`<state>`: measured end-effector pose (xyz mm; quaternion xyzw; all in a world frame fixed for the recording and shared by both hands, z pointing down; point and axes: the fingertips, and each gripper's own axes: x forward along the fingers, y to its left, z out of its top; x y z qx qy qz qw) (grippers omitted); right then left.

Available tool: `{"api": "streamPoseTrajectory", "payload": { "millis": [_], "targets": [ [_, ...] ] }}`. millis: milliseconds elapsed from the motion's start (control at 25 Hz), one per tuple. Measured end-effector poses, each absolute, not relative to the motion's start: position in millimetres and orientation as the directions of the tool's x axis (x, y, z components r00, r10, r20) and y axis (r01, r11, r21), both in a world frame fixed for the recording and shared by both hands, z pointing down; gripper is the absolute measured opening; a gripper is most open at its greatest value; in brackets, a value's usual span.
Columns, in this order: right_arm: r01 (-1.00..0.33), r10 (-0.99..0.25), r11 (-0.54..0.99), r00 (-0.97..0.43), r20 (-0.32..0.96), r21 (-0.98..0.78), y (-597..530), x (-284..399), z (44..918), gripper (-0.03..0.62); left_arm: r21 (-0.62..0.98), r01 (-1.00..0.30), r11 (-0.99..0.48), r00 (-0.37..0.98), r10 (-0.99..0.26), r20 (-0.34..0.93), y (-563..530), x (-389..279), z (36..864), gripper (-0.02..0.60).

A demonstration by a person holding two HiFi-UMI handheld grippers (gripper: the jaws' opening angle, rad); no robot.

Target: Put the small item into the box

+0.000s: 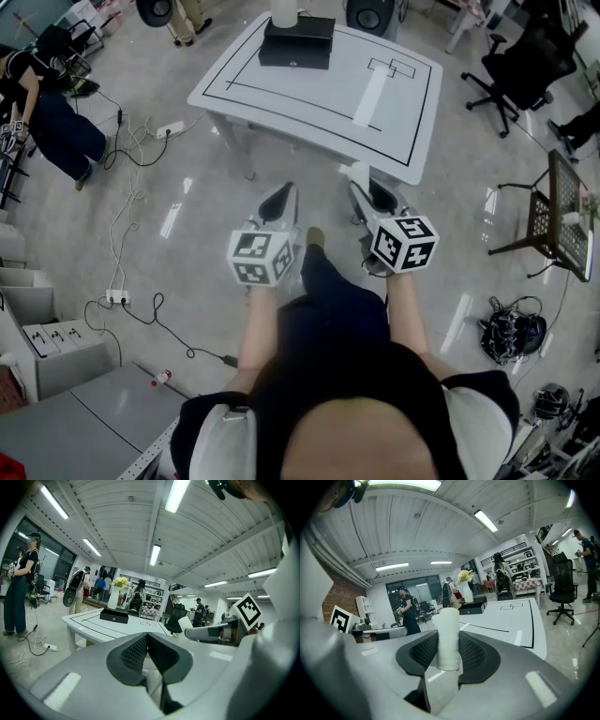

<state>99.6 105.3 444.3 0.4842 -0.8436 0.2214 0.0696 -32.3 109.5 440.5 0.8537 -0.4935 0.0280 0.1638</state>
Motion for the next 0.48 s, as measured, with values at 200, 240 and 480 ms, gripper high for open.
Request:
{"api": "streamPoseTrajectory", "payload": {
  "millis": [200, 240, 480],
  "targets": [
    [-0.838, -0.785, 0.443, -0.534, 0.313, -0.319, 89, 100, 436, 0.137, 0.249, -0.851, -0.462, 0.513, -0.832, 0.211, 93, -29, 439, 0.009],
    [-0.834, -0.783, 0.449, -0.540, 0.310, -0.320, 85, 99, 434, 0.137, 0.248, -0.853, -0.460, 0.511, -0.833, 0.213, 89, -29, 438, 0.009],
    [-0.829, -0.780, 0.459, -0.548, 0.303, -0.318, 58, 98, 428, 0.137, 0.233, -0.853, -0.467, 0.515, -0.828, 0.224, 61, -25, 434, 0.008]
  ]
}}
